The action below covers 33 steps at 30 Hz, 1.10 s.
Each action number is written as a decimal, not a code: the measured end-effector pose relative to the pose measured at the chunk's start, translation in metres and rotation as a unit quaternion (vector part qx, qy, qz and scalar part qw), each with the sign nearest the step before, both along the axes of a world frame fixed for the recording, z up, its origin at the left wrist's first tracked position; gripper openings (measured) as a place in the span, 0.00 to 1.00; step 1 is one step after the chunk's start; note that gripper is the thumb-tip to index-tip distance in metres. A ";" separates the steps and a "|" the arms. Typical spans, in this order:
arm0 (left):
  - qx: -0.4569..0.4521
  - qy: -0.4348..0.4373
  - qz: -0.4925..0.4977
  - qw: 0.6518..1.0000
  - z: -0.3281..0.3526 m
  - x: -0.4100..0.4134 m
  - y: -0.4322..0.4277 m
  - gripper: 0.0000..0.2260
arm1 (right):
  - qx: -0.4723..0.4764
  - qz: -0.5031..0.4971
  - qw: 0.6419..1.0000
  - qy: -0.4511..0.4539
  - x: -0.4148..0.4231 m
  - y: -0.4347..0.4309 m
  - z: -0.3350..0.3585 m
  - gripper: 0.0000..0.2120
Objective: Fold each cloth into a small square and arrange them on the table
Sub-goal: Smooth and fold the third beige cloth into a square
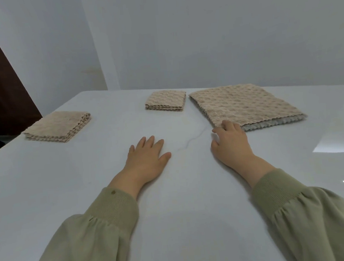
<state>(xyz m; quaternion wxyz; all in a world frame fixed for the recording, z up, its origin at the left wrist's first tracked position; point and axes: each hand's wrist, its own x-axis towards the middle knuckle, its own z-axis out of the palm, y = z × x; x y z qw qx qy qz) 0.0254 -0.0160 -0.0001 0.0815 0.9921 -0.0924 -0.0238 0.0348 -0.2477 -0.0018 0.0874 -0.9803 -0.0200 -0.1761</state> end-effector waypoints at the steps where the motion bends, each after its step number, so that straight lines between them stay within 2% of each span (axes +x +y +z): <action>1: -0.001 0.000 -0.001 1.000 0.001 0.001 0.000 0.26 | 0.003 -0.004 1.000 0.000 0.001 0.000 0.000 0.17; 8: -0.035 0.003 0.002 0.999 0.002 0.007 0.001 0.25 | 0.004 -0.019 1.000 0.002 0.010 0.005 -0.004 0.18; 13: -0.041 -0.003 0.005 0.999 0.002 0.008 -0.001 0.25 | 0.052 -0.024 0.998 -0.017 0.018 0.004 -0.002 0.18; 18: -0.031 -0.007 -0.006 0.999 0.001 0.012 -0.006 0.24 | 0.090 -0.059 0.993 -0.052 0.032 -0.004 -0.001 0.15; 22: -0.035 -0.006 -0.006 0.999 0.000 0.013 -0.006 0.24 | 0.121 -0.075 0.986 -0.092 0.042 -0.007 0.000 0.08; 26: -0.036 -0.008 -0.005 0.999 0.000 0.013 -0.006 0.24 | 0.184 -0.095 0.972 -0.113 0.045 -0.012 0.000 0.13; 28: -0.038 -0.008 -0.003 0.999 0.000 0.013 -0.006 0.24 | 0.179 -0.094 0.972 -0.123 0.043 -0.012 0.000 0.15; 30: -0.040 -0.012 -0.001 0.999 0.000 0.013 -0.006 0.24 | 0.148 -0.095 0.970 -0.170 0.041 -0.009 0.003 0.13; 31: -0.041 -0.015 -0.001 0.999 0.000 0.014 -0.006 0.24 | 0.140 -0.086 0.960 -0.226 0.040 -0.008 0.005 0.11; 33: -0.048 -0.017 -0.002 0.999 0.000 0.013 -0.005 0.24 | 0.152 -0.037 0.915 -0.372 0.037 -0.005 0.012 0.08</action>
